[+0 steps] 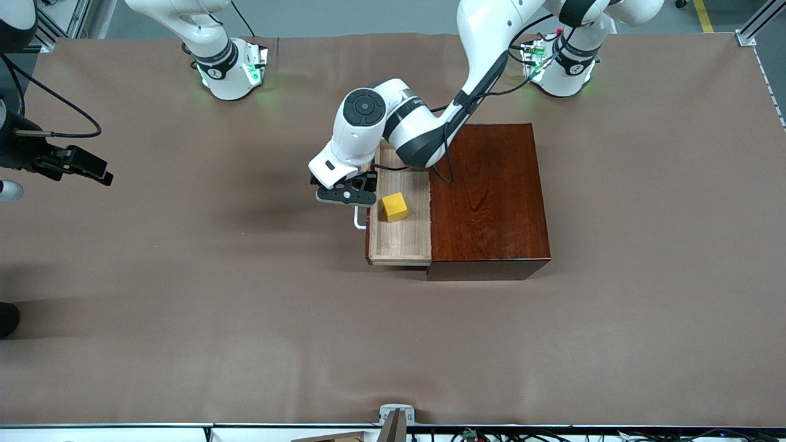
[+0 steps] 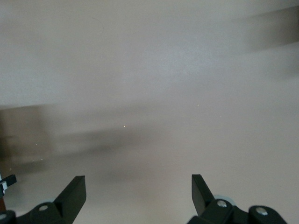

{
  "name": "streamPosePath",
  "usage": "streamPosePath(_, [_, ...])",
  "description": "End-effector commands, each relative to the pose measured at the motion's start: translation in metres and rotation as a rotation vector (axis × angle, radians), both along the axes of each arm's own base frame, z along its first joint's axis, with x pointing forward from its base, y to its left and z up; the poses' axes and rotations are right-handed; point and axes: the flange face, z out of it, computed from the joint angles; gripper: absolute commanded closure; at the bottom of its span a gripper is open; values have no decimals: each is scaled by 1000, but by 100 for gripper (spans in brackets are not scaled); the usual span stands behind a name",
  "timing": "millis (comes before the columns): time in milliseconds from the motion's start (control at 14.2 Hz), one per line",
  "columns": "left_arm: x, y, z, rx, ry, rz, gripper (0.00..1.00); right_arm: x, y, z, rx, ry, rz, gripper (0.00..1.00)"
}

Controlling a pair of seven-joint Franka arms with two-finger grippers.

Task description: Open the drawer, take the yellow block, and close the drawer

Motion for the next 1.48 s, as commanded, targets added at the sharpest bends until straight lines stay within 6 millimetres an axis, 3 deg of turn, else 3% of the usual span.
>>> streamPosePath(0, [5, 2, 37, -31, 24, 83, 0, 3, 3, 4, 19, -7, -24, 0])
streamPosePath(141, [3, 5, 53, -28, 28, 90, 0, 3, 6, 4, 19, -7, -21, 0])
streamPosePath(211, [7, 15, 72, -20, 33, 96, 0, 3, 12, 5, 17, -9, -24, 0])
streamPosePath(422, [35, 85, 158, 44, 56, 133, 0, 6, 20, 4, 14, -5, -112, 0])
streamPosePath(563, [46, 136, 200, 121, 28, 87, 0, 11, 24, 1, 17, -1, -140, 0])
streamPosePath(774, [55, 209, 239, 245, 39, -34, 0, 26, 35, -12, 65, 15, -188, 0])
streamPosePath(915, [67, 267, 260, 271, 57, -30, 0, 37, 51, -26, 63, 19, -218, 0])
streamPosePath(1056, [79, 339, 274, 270, 47, -100, 0, 46, 71, -34, 67, -1, -264, 0])
streamPosePath(1126, [79, 366, 275, 272, 48, -129, 0, 49, 82, -36, 69, -18, -280, 0])
streamPosePath(1408, [87, 455, 290, 288, 25, -123, 0, 61, 130, -77, 50, 16, -295, 0])
